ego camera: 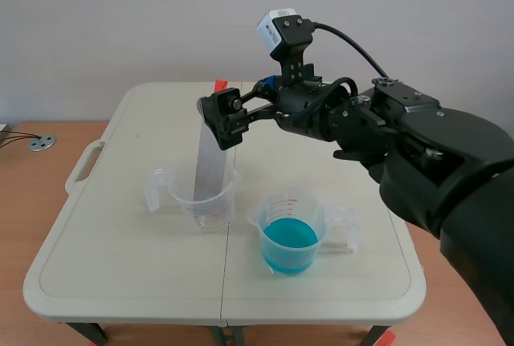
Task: Hold the metal plate by the orange handle, dip it into the blue solution, take it out and point at it, then put the plate back in the beaker on the left.
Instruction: 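Lift the metal plate out of the left beaker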
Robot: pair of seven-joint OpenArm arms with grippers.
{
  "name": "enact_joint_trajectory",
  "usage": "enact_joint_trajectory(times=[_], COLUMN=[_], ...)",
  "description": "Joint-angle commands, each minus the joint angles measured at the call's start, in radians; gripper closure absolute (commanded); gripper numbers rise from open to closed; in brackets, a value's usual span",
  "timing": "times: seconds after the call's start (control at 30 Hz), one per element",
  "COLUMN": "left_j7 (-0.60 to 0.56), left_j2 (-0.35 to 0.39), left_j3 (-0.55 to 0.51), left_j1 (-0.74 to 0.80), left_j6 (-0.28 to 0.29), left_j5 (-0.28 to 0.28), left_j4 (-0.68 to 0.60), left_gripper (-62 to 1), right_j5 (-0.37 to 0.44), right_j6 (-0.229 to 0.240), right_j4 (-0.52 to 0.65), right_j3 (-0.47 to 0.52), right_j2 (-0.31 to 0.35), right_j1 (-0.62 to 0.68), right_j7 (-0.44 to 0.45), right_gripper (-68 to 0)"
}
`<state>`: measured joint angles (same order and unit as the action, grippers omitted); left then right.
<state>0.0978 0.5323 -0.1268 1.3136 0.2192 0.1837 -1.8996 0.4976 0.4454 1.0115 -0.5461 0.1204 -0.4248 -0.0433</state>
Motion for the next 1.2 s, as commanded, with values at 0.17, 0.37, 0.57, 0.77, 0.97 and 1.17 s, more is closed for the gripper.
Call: enact_joint_trajectory(times=[0.17,0.37,0.57,0.77,0.97,1.17], left_j7=[-0.011,-0.011,-0.011,-0.011,-0.011,-0.011], left_j2=[0.000,0.000,0.001,0.001,0.001,0.001], left_j3=[0.001,0.001,0.001,0.001,0.001,0.001], left_j1=[0.003,0.003,0.003,0.003,0.003,0.003], left_j6=[0.003,0.003,0.003,0.003,0.003,0.003], left_j5=[0.006,0.006,0.006,0.006,0.006,0.006], left_j4=[-0.011,-0.011,-0.011,-0.011,-0.011,-0.011], left_gripper=[-3.1,-3.1,-3.1,-3.1,-3.1,-3.1], right_j5=[0.010,0.007,0.003,0.004,0.003,0.003], right_j6=[0.000,0.000,0.001,0.013,0.013,0.012], right_j4=[-0.016,-0.075,-0.153,-0.159,-0.159,-0.159], right_j3=[-0.027,-0.031,-0.031,-0.031,-0.031,-0.031], right_j2=[-0.029,-0.069,-0.109,-0.121,-0.121,-0.121], right_j1=[-0.078,-0.117,-0.144,-0.146,-0.146,-0.146], right_j7=[0.011,-0.003,-0.003,0.005,0.003,0.000], right_gripper=[-66.3,-66.3,-66.3,-65.0,-52.8,-42.2])
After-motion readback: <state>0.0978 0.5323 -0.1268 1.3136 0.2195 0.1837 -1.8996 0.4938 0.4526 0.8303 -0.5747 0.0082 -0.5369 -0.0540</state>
